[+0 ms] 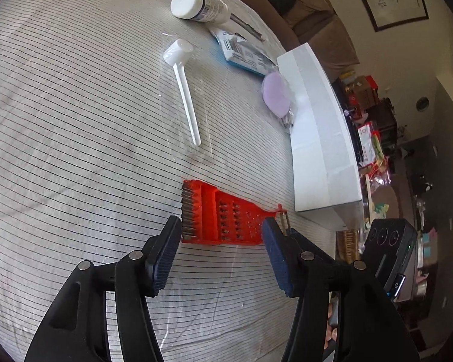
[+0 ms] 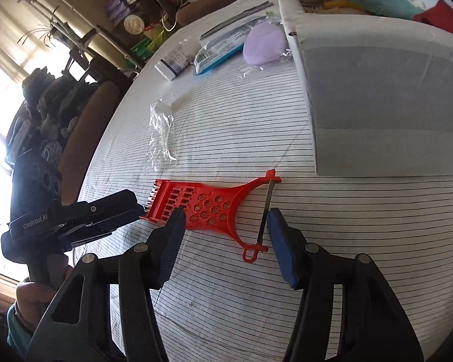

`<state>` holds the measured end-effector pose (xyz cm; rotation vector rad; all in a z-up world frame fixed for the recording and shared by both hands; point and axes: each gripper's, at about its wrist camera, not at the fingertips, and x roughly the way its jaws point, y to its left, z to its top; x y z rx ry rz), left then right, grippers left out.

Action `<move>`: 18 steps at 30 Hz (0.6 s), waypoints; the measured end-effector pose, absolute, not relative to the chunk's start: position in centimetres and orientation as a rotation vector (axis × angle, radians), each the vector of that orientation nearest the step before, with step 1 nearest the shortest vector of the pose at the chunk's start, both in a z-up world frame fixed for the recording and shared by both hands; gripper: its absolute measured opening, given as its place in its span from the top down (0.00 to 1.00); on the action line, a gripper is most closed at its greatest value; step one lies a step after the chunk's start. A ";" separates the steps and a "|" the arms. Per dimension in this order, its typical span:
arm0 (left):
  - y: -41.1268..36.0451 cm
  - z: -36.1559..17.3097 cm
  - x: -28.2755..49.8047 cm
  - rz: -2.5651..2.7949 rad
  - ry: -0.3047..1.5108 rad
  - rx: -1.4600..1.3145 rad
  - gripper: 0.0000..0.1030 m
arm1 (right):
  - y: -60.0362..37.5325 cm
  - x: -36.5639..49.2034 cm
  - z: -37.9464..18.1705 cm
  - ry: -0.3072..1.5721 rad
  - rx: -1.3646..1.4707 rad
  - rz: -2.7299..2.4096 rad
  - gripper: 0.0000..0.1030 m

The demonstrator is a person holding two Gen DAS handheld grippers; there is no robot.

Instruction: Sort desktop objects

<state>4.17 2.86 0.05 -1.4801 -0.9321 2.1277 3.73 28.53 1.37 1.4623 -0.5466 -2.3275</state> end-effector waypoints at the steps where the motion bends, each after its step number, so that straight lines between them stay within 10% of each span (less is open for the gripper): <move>1: 3.0 0.4 4.5 2.119 -0.928 -1.478 0.45 | 28.6 3.9 1.5 -0.548 1.464 -2.320 0.48; 18: 7.5 6.1 7.2 2.047 -0.810 -1.424 0.45 | 28.6 11.0 2.8 -0.207 1.483 -2.358 0.33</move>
